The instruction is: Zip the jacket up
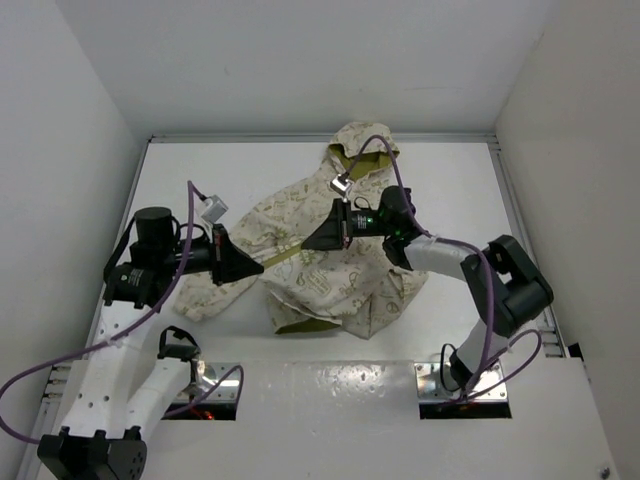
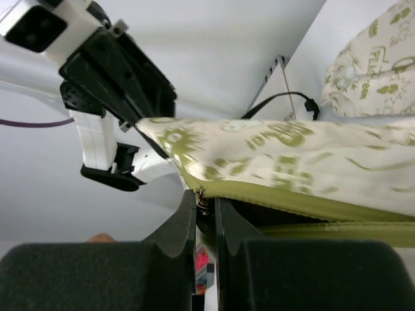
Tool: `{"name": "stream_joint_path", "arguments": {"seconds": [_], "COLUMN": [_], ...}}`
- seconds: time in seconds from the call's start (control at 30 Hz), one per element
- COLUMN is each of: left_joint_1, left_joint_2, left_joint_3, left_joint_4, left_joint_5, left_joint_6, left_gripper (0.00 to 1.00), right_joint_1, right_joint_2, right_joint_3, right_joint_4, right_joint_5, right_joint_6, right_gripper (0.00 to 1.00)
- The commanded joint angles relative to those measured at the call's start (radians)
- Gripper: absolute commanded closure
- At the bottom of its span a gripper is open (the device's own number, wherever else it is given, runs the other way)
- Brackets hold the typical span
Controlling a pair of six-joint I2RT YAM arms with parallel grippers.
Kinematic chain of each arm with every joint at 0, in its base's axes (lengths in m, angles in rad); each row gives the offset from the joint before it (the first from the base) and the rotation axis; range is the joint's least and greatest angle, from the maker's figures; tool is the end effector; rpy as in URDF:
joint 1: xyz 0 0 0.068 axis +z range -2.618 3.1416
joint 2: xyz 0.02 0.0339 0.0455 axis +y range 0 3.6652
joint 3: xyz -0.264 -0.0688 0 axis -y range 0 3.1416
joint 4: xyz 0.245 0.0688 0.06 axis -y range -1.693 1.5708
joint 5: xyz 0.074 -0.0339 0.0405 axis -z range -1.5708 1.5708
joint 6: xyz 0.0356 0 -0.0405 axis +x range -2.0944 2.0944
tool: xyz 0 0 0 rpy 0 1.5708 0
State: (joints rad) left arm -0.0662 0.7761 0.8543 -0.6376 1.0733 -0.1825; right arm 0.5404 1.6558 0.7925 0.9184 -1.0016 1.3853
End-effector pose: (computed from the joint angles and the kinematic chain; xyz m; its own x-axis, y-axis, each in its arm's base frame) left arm 0.1459 -0.0410 0.3291 -0.6613 -0.0430 -0.7489 0.6658 0.4262 -0.6124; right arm 0.2764 0.2008 0.2345 -0.9727 0.0342 -0.2297 -0.2306 -0.0224 0.9728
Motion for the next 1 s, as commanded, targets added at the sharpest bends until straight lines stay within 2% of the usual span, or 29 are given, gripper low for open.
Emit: {"name": "stream_joint_path", "arguments": {"seconds": [0.0, 0.13, 0.43, 0.6, 0.73, 0.87, 0.97], "left_joint_1": [0.029, 0.029, 0.039, 0.060, 0.069, 0.078, 0.078], "left_joint_2": [-0.082, -0.124, -0.143, -0.143, -0.143, -0.133, -0.124], "left_joint_3": [0.066, 0.098, 0.170, 0.221, 0.244, 0.264, 0.264], "left_joint_4": [-0.137, -0.148, -0.192, -0.252, -0.296, -0.309, -0.318], "left_joint_5": [0.063, 0.028, 0.005, -0.004, -0.004, -0.004, 0.005], "left_joint_6": [0.095, 0.086, 0.028, 0.070, 0.101, 0.121, 0.132], "left_gripper": [1.00, 1.00, 1.00, 1.00, 1.00, 1.00, 1.00], "right_joint_1": [-0.100, -0.155, -0.283, -0.384, -0.453, -0.532, -0.586], "right_joint_2": [0.079, 0.185, 0.254, 0.300, 0.355, 0.455, 0.504], "right_joint_3": [0.037, 0.091, 0.157, 0.189, 0.240, 0.307, 0.355], "right_joint_4": [0.126, 0.249, 0.171, 0.163, 0.178, 0.395, 0.433], "right_joint_5": [0.015, -0.031, -0.123, -0.187, -0.301, -0.406, -0.460], "right_joint_6": [0.058, 0.179, 0.147, 0.138, 0.150, 0.291, 0.334], "right_gripper": [1.00, 1.00, 1.00, 1.00, 1.00, 1.00, 1.00]}}
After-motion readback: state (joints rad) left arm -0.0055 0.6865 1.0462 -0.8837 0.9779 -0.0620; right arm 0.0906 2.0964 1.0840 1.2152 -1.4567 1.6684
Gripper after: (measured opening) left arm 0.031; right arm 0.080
